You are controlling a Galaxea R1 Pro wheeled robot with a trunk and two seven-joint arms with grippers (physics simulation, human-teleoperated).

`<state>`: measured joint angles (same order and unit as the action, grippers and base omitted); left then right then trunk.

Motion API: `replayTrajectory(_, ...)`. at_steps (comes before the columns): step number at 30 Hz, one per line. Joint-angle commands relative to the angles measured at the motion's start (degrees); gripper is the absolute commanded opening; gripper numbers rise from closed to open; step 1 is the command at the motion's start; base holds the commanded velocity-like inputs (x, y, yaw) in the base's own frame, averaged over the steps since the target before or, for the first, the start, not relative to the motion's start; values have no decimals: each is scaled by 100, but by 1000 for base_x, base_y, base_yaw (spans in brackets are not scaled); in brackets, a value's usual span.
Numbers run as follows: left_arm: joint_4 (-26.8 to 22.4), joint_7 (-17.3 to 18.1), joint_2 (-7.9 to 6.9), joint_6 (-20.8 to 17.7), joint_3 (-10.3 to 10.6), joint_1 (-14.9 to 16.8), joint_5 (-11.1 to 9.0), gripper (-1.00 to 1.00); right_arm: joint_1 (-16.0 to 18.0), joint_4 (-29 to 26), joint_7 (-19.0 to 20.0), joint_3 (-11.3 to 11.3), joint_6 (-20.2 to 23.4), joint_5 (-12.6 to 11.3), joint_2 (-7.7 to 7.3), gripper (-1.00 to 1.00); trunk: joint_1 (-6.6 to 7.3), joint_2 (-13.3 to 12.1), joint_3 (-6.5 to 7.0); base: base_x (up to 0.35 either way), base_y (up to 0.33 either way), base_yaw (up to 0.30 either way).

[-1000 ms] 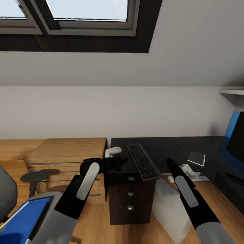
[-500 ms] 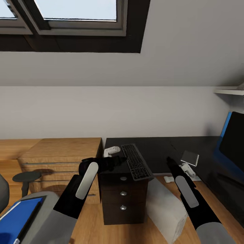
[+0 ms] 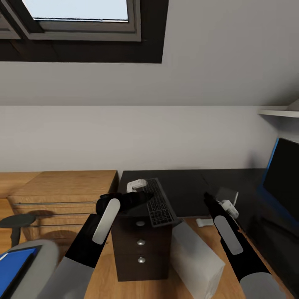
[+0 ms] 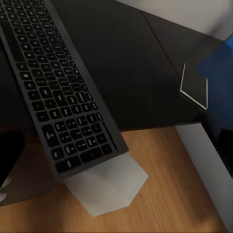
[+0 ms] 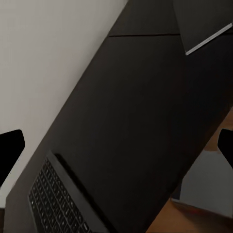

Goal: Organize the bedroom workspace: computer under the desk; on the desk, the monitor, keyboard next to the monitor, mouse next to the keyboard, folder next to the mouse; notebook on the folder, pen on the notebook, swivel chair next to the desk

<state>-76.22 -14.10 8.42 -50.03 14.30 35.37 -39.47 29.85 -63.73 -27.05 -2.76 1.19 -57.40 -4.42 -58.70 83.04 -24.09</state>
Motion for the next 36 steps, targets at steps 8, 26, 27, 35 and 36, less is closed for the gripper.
replayTrajectory(8, -3, -58, 2, 4, -5, 5, -60, 100, 3, -8, -37, -14, 13, -17, -6, 100, -2, 4, -7, 214, -239, 0)
replayTrajectory(26, -13, -59, -7, 14, -6, 5, -60, 100, 7, 33, -27, -92, 23, 1374, -5, 100, -2, 4, -7, 195, -147, 0)
replayTrajectory(27, -13, -59, -7, 13, -6, 5, -60, 100, 8, 44, -31, -122, 26, 1498, -3, 100, -2, 4, -7, 28, -30, 0)
replayTrajectory(35, -30, -62, -7, 11, -6, 5, -62, 100, 201, 581, -52, -285, 40, 2265, -8, 100, -2, 4, -7, 10, -11, 0)
replayTrajectory(36, -33, -62, -7, 11, -4, 5, -63, 100, 451, 915, -49, -298, 39, 2336, -17, 100, -2, 4, -7, 2, -3, 0)
